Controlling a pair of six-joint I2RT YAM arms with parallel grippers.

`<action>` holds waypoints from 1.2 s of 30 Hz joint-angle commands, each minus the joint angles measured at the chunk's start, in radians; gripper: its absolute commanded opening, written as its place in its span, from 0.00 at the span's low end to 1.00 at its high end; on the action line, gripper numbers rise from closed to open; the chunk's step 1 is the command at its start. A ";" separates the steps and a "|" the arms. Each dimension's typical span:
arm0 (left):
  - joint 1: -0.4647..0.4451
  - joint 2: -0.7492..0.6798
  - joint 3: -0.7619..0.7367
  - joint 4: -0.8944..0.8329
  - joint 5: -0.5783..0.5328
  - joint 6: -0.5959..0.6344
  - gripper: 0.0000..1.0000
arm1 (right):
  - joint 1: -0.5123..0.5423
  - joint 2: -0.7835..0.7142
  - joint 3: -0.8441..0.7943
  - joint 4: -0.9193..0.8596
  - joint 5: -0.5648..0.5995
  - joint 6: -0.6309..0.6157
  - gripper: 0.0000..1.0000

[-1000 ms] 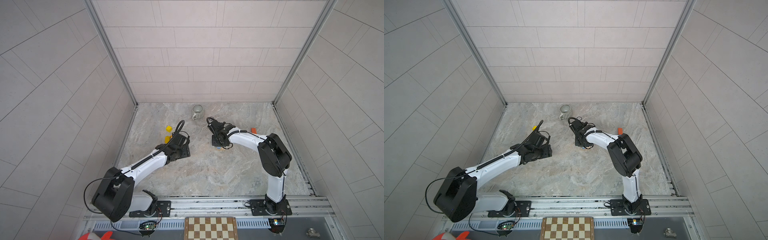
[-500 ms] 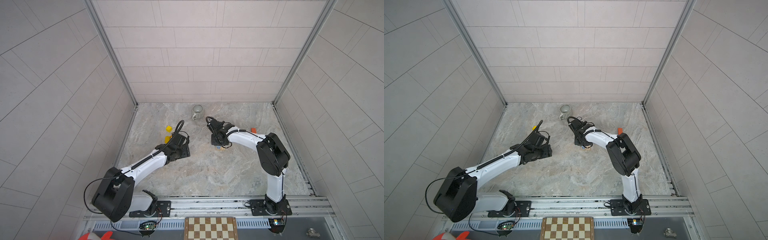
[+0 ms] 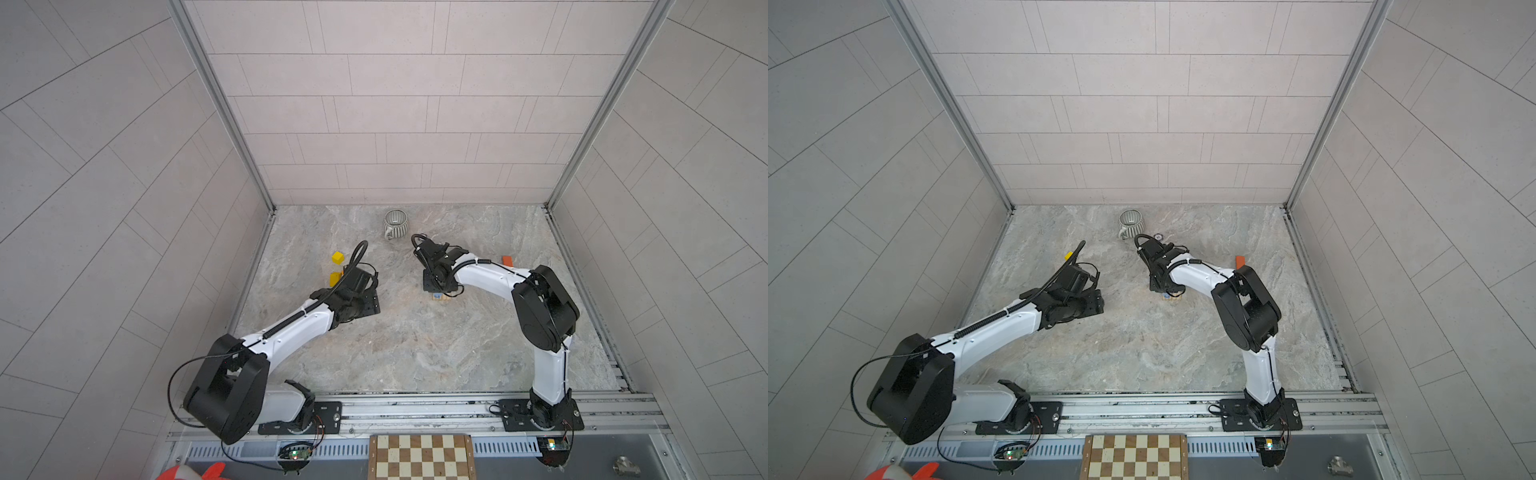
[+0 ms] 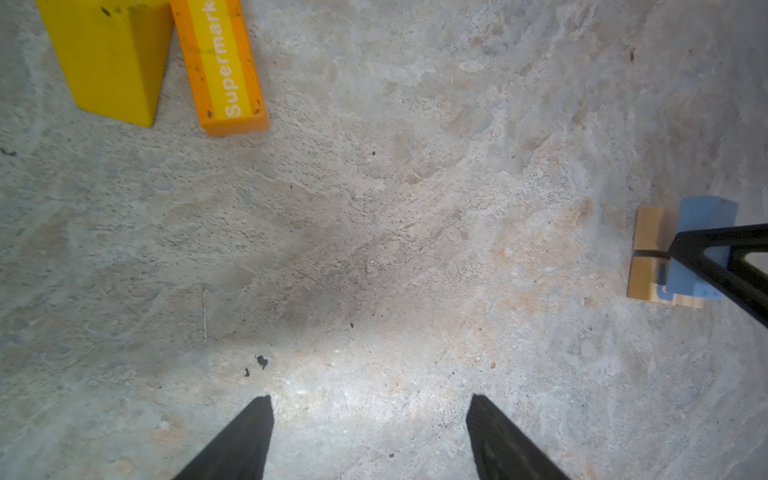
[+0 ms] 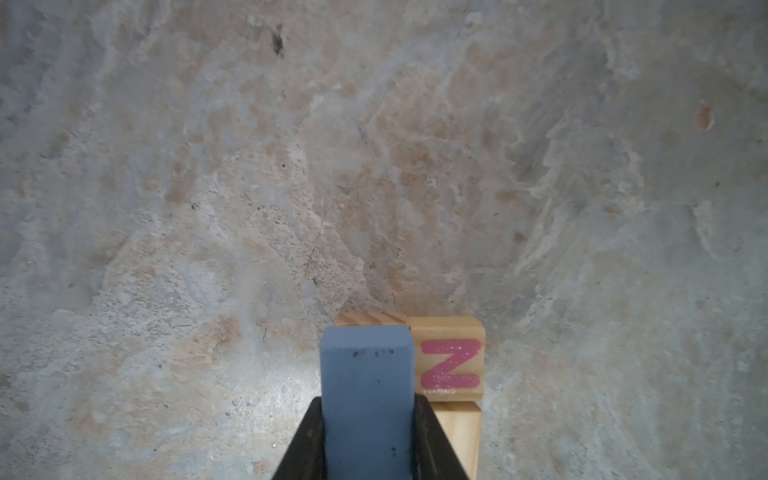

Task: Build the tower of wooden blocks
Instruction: 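Lower the light blue block onto the cube square and open the right gripper, then raise the right gripper and move it toward the orange-red block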

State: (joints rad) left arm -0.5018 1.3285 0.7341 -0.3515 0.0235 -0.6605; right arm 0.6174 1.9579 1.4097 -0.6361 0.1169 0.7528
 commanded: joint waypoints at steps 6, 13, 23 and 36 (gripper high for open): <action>0.008 -0.002 -0.012 0.002 0.002 0.009 0.80 | 0.007 0.023 0.006 -0.024 0.021 0.006 0.25; 0.009 -0.002 -0.012 0.002 0.004 0.009 0.80 | 0.007 0.021 0.009 -0.031 0.021 -0.002 0.29; 0.012 -0.011 -0.005 -0.010 0.004 0.011 0.80 | 0.008 -0.006 0.025 -0.043 0.001 -0.033 0.54; 0.011 -0.009 0.099 -0.047 0.018 0.009 0.81 | -0.049 -0.185 0.029 -0.036 -0.084 -0.180 0.53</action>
State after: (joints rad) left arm -0.4969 1.3220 0.7795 -0.3759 0.0452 -0.6605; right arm 0.5987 1.8324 1.4212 -0.6605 0.0704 0.6266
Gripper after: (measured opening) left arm 0.806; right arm 0.540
